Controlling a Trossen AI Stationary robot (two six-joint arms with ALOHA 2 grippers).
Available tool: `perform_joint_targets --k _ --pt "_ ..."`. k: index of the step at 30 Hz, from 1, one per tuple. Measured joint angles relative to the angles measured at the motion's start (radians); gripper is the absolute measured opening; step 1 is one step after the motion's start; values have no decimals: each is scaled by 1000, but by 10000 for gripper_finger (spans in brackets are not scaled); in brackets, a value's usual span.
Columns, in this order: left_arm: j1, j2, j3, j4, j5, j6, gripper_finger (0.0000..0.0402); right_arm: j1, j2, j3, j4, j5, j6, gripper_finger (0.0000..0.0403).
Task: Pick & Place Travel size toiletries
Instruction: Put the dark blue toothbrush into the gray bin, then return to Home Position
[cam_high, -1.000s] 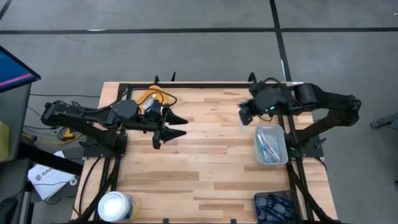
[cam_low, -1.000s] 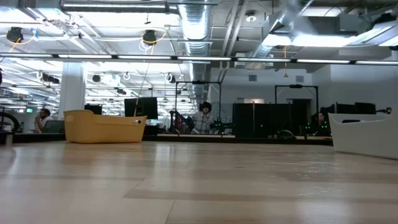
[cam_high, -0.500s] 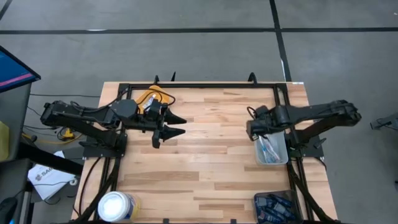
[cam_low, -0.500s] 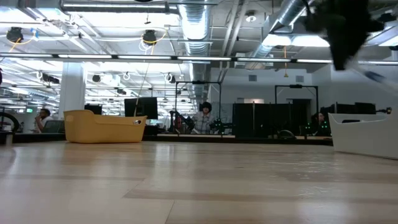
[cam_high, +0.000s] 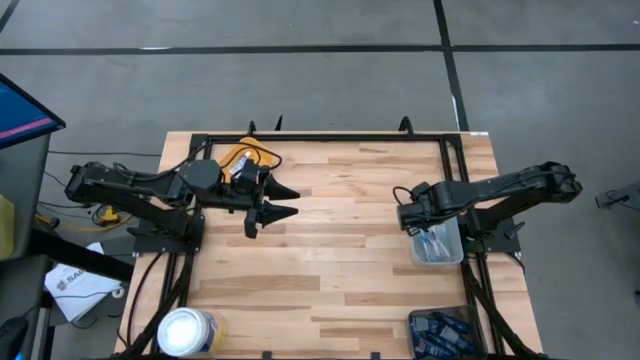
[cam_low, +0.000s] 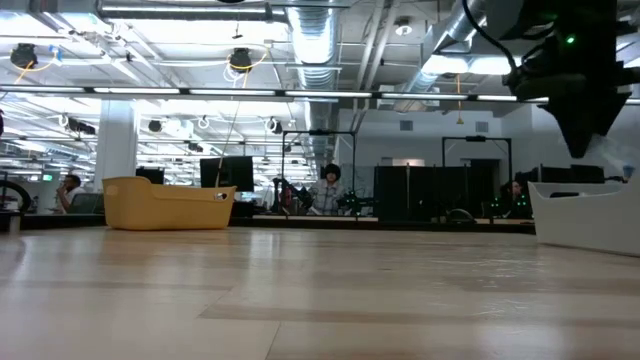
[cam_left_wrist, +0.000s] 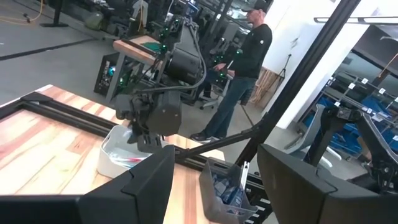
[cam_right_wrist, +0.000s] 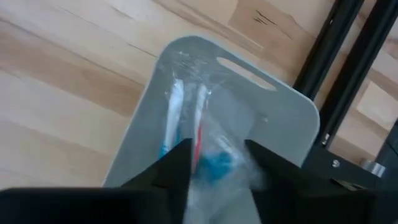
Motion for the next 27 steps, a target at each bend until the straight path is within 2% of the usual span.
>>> perform_joint_targets --k 8,11,14,17,19,23,26,27 --pt "4 -36 -1 -23 0 -2 227 1 -13 17 -9 -10 -8 253" --pt "21 -95 0 -75 -2 1 227 2 -35 57 -34 0 -11 274" --pt "47 -182 -1 -152 -4 28 222 20 -81 127 -25 71 -11 275" --pt "74 -292 0 -222 -9 69 199 60 -156 221 7 186 -39 253" --pt "90 -370 0 -256 -8 105 173 93 -213 272 49 270 -100 223" --pt "109 -514 0 -324 -29 181 99 183 -329 320 211 431 -286 122" --pt "109 -615 1 -393 -36 252 31 253 -405 308 360 506 -478 30" --pt "109 -646 1 -417 -38 261 16 274 -427 298 397 519 -544 16"
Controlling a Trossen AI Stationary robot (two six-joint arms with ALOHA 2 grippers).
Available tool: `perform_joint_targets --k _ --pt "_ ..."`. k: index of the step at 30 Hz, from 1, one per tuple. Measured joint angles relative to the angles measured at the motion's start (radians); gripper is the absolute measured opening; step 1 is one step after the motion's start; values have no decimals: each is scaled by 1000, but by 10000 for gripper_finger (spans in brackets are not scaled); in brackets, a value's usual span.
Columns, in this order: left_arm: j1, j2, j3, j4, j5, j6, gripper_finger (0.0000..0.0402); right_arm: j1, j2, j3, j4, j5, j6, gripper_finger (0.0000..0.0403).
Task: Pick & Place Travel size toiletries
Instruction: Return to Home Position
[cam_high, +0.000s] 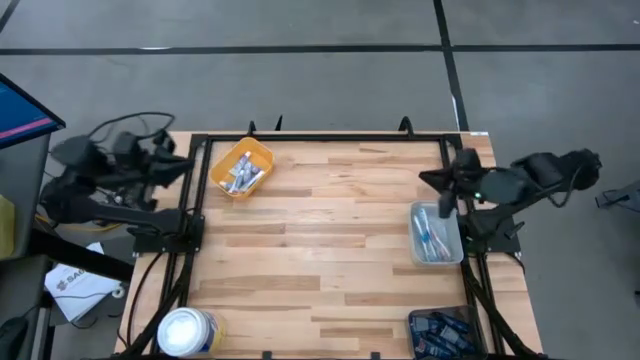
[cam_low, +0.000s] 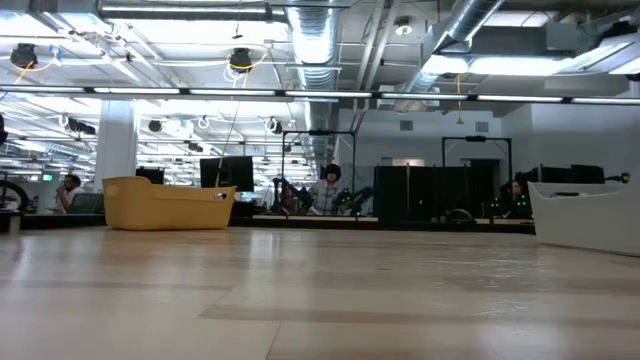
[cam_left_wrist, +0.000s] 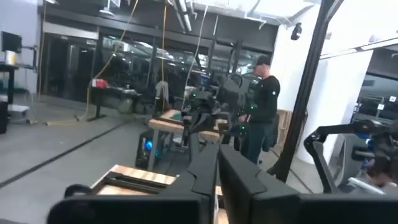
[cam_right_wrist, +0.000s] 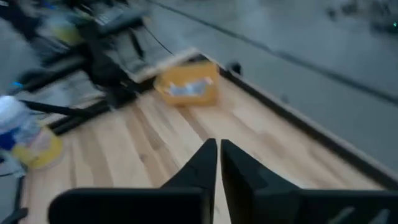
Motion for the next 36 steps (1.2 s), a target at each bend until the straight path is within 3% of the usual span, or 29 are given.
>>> perform_joint_targets --k 6,12,17,21,28,36 --pt "0 -159 -2 -167 -140 -3 3 130 -130 -118 201 86 -259 5" --pt "0 -303 -102 -192 -157 -6 1 236 -311 -340 388 187 -278 1" --pt "0 -395 -215 -195 -157 -7 1 283 -475 -518 573 187 -328 1" --pt "0 -430 -295 -186 -157 -19 0 303 -612 -632 710 154 -431 0" --pt "0 -424 -420 -171 -88 -84 0 317 -835 -813 855 -15 -563 0" --pt "0 -421 -559 -28 -80 -205 1 299 -813 -992 970 -60 -584 0"
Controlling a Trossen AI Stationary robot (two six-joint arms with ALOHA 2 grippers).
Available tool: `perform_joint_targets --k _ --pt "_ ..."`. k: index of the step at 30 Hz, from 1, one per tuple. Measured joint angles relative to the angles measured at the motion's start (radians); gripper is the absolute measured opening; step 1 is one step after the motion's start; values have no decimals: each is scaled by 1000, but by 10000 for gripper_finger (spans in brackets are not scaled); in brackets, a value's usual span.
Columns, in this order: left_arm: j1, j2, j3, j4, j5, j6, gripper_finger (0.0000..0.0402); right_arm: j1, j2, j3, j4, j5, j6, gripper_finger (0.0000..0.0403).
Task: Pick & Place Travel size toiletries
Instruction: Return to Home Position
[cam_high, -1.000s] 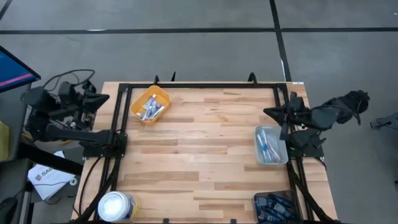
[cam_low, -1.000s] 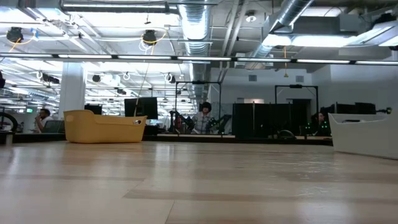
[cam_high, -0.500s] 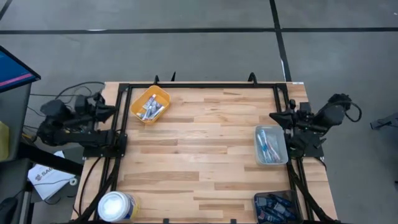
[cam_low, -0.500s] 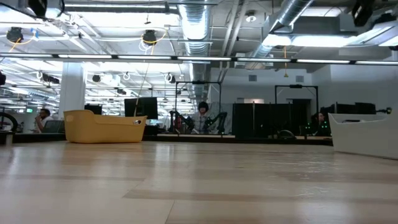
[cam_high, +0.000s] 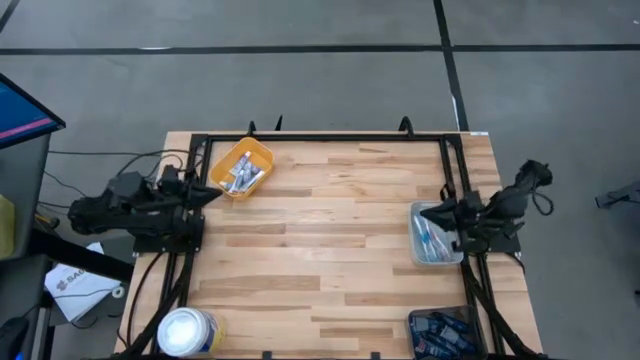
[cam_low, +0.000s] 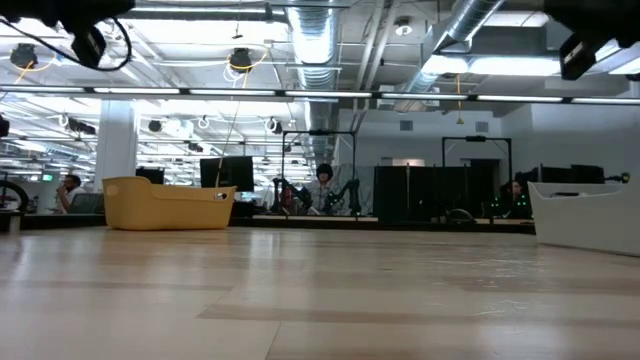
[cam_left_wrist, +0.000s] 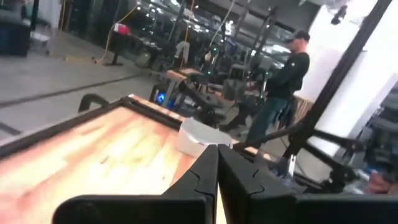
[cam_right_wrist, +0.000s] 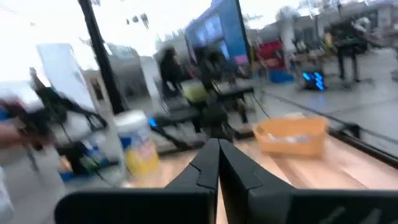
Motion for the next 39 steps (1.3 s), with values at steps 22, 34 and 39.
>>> perform_joint_targets --k 22,34,39 --pt "-1 231 -28 55 109 -54 4 -3 -19 -228 308 6 -23 0" --pt "-2 -11 -81 128 125 154 4 -3 -19 -228 311 -71 22 0" --pt "-3 13 -244 368 226 173 4 -33 -20 -228 327 -102 -5 0"
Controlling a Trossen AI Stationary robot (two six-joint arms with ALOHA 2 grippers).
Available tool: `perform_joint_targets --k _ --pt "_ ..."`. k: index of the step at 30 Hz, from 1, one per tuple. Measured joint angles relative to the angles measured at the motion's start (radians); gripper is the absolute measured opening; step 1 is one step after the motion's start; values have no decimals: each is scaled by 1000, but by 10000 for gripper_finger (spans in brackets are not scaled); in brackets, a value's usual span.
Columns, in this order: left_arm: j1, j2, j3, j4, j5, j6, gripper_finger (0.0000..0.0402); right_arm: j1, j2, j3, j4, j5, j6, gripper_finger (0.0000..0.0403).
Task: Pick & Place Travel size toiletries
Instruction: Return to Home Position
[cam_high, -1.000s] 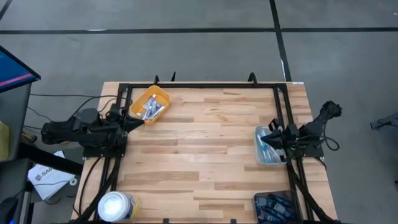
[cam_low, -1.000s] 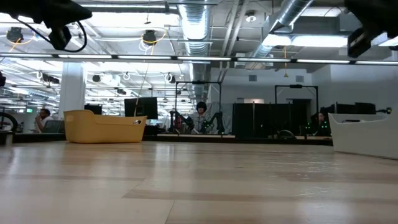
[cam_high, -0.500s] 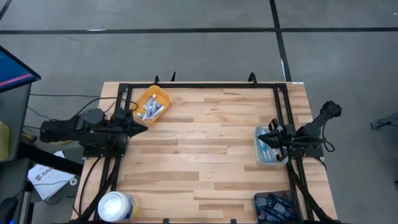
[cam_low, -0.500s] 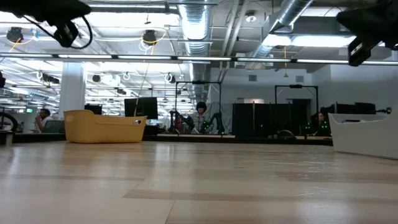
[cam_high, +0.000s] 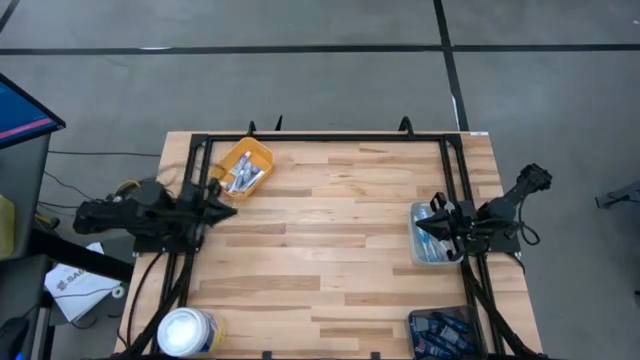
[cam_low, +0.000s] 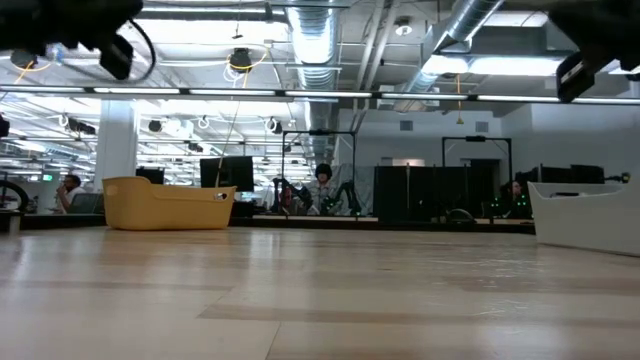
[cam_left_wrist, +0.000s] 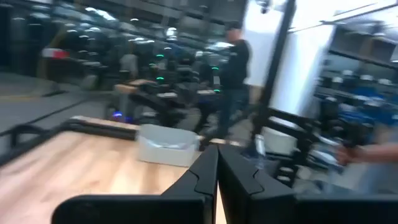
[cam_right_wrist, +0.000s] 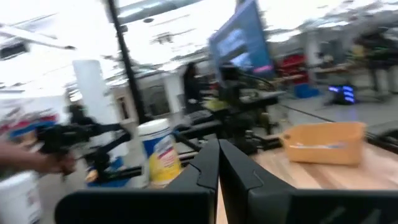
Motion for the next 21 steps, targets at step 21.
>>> perform_joint_targets --k 21 --pt "0 -26 -223 242 93 -11 4 -419 3 -1 -238 -390 -16 0"
